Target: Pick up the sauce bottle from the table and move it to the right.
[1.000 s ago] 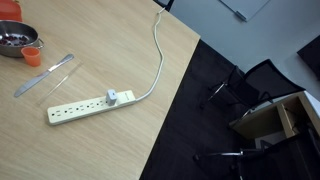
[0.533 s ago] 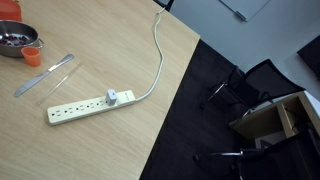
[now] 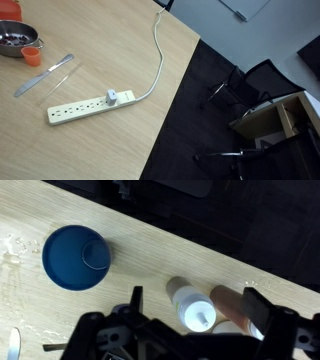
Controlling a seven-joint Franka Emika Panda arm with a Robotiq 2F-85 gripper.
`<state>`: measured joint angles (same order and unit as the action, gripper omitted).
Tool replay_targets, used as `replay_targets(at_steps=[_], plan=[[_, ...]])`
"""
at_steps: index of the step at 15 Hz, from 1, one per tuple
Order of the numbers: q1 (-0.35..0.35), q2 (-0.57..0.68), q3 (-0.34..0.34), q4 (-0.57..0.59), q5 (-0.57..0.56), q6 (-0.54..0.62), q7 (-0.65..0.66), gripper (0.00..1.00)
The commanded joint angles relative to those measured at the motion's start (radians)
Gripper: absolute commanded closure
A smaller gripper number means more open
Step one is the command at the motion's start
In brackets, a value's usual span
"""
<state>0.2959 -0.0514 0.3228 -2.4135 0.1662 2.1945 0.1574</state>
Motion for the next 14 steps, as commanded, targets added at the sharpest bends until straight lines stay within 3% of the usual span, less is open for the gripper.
replay_targets(at_steps=[1,14], plan=[[0.013,0.084,0.001,0.054,-0.004,0.015,-0.023,0.0],[0.019,0.297,0.002,0.161,0.017,0.038,-0.141,0.0]])
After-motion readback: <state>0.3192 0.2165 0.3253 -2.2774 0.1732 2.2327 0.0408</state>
